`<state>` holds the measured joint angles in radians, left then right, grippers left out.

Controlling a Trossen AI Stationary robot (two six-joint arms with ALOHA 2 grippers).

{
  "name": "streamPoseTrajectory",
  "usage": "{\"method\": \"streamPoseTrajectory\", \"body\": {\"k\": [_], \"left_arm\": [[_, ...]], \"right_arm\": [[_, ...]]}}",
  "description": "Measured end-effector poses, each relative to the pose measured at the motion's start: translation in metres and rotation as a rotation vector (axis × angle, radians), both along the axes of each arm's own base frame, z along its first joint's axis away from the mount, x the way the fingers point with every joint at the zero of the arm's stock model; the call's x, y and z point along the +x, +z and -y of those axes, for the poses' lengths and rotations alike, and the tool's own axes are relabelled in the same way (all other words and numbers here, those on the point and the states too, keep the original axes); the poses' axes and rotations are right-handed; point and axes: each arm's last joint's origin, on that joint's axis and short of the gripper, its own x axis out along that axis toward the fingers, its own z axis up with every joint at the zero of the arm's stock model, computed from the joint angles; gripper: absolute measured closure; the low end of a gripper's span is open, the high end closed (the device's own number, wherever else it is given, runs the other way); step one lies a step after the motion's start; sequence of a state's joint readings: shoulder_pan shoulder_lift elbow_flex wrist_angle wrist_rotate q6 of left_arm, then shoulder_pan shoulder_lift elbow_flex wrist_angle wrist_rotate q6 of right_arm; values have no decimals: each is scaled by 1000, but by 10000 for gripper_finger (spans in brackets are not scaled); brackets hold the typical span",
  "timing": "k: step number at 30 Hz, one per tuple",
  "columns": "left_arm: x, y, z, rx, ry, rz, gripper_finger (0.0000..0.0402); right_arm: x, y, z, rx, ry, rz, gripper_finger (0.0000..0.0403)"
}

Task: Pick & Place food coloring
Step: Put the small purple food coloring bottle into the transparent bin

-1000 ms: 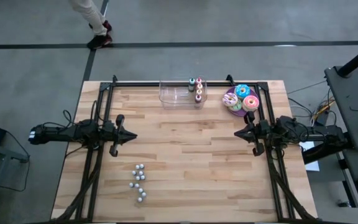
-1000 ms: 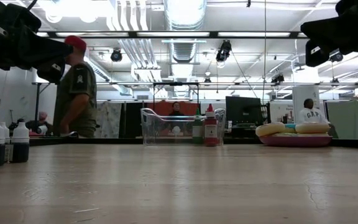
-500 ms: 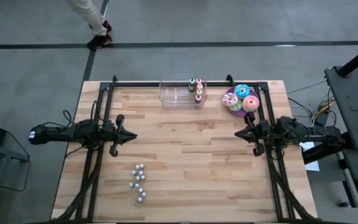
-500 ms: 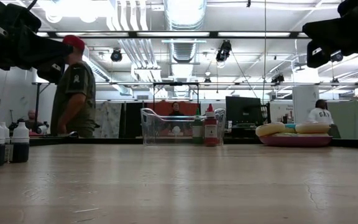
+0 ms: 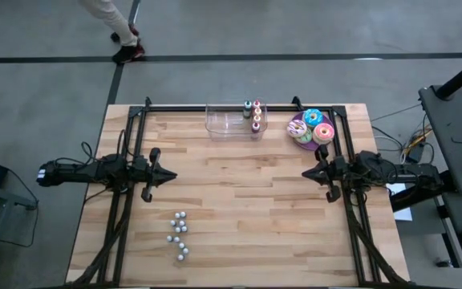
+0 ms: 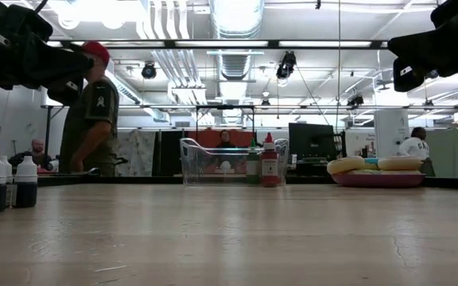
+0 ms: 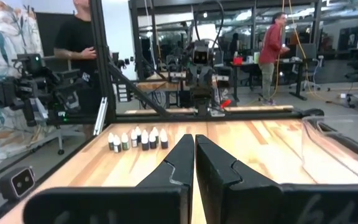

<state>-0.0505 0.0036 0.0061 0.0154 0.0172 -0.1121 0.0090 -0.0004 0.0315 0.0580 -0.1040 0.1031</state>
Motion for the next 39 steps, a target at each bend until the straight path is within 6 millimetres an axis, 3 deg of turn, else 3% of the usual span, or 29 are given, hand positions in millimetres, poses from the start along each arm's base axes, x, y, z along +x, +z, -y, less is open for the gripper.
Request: {"method": "streamPoseTrajectory", "body": {"k": [39], "left_arm": [[0, 0, 0, 0, 0, 0, 402]], "right_arm": [[2, -11, 0, 0, -2, -71, 394]]}}
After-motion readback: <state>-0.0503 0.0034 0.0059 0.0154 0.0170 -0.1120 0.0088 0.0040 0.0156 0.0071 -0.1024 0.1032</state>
